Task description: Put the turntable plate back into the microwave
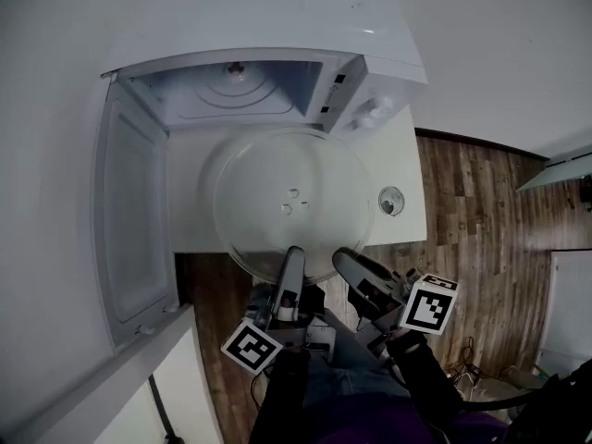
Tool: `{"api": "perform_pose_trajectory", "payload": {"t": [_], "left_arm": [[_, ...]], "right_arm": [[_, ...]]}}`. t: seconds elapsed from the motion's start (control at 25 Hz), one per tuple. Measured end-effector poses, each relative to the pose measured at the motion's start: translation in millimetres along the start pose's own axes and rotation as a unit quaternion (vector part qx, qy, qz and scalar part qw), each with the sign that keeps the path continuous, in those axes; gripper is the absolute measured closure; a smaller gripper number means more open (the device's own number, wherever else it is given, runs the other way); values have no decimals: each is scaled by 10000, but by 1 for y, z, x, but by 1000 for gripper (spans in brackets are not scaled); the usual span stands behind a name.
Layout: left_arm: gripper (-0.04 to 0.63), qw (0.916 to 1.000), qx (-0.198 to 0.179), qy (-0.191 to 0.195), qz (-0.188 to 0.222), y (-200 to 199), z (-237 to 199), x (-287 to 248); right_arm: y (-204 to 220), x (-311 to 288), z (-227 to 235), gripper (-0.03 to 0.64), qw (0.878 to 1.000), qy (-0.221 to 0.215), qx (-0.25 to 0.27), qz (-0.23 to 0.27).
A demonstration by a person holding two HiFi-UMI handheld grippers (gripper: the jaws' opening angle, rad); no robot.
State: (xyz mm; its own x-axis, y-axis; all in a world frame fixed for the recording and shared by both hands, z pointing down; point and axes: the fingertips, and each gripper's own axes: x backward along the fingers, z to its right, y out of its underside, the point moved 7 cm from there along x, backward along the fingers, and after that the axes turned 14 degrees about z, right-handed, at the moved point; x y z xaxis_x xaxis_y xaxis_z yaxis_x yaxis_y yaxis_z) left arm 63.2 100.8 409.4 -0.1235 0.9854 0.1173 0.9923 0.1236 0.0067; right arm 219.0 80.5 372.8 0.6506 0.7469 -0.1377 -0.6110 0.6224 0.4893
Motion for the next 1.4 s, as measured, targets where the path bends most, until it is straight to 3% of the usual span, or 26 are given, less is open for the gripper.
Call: {"api": "perform_pose_trajectory", "payload": {"t": [0.16, 0.52, 0.8, 1.0, 1.4], "left_arm": [[555, 9994, -159, 149, 258, -19, 6, -3], [554, 9960, -117, 368, 812, -42, 13, -19], [551, 9923, -313, 449, 1113, -67, 12, -45], [545, 9910, -195, 493, 1226, -83, 6, -71], [545, 9927, -197, 459, 1102, -107, -12, -130]], "right_arm": [[4, -21, -9, 491, 9982, -83, 501, -329], [-1, -44, -19, 483, 9991, -275, 205, -265], [-5, -75, -26, 483, 9944, -287, 863, -534], [-3, -90, -21, 483, 9922, -139, 983, -751], [-23, -158, -25, 483, 9927, -414, 930, -639]]}}
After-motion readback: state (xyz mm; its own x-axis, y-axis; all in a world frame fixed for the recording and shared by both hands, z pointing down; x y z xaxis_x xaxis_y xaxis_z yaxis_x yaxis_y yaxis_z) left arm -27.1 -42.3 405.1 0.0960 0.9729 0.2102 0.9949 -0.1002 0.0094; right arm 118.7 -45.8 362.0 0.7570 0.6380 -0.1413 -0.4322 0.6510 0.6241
